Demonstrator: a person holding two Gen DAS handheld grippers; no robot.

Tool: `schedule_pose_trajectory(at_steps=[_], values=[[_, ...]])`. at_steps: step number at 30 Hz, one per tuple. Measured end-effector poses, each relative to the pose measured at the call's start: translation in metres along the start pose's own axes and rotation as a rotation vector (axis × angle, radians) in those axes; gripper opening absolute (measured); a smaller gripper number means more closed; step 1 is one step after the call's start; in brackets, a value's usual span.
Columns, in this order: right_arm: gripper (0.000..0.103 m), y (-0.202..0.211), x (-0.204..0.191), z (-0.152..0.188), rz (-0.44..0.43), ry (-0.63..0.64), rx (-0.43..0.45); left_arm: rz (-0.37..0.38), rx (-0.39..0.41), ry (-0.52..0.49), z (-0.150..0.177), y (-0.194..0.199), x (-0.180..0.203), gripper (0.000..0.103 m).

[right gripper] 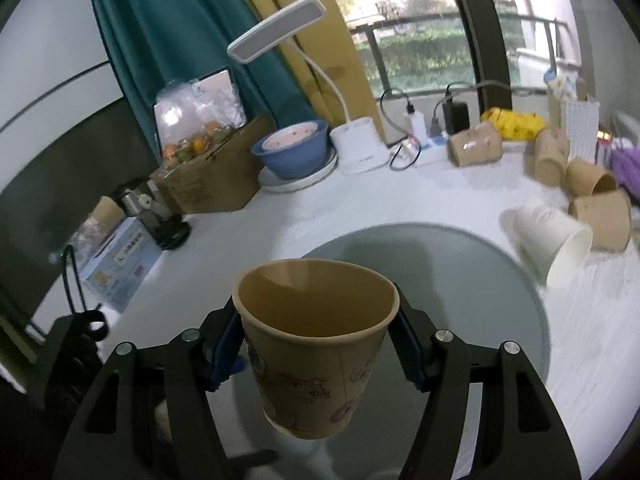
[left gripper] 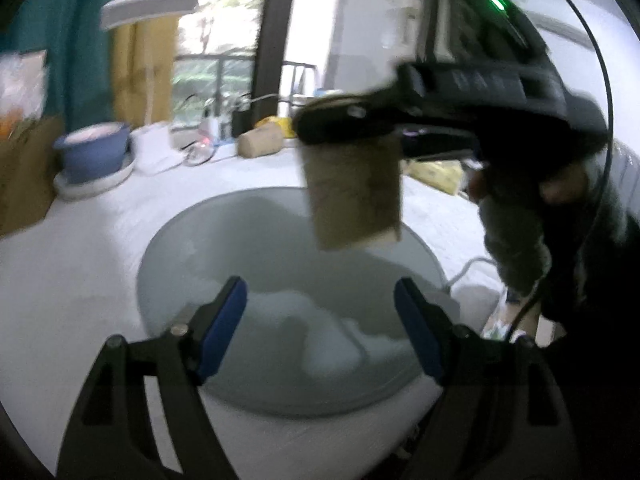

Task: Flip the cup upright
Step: 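Close the right gripper on the cup while the left gripper opens and releases it, then carry the cup upright with the right gripper over the grey round tray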

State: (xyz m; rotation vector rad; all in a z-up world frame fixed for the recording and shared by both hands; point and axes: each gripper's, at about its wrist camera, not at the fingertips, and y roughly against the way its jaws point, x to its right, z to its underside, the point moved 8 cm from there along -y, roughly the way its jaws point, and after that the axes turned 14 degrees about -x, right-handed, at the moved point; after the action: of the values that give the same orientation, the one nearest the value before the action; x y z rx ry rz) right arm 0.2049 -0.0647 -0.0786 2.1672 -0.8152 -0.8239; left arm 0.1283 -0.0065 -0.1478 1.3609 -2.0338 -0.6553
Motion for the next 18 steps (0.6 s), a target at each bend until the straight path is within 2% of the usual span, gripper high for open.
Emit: schedule_pose_trajectory(at_steps=[6,12,18], values=[[0.069,-0.006,0.007,-0.013,0.091,0.052,0.056,-0.063,0.024,0.144,-0.01,0.013,-0.048,0.078],[0.069,-0.017,0.018,-0.025,0.162,0.073,0.08,-0.149,0.073,0.236,-0.023,0.023,-0.086,0.078],[0.069,-0.025,0.021,-0.031,0.226,0.109,0.118,-0.158,0.111,0.331,-0.042,0.02,-0.115,0.078]])
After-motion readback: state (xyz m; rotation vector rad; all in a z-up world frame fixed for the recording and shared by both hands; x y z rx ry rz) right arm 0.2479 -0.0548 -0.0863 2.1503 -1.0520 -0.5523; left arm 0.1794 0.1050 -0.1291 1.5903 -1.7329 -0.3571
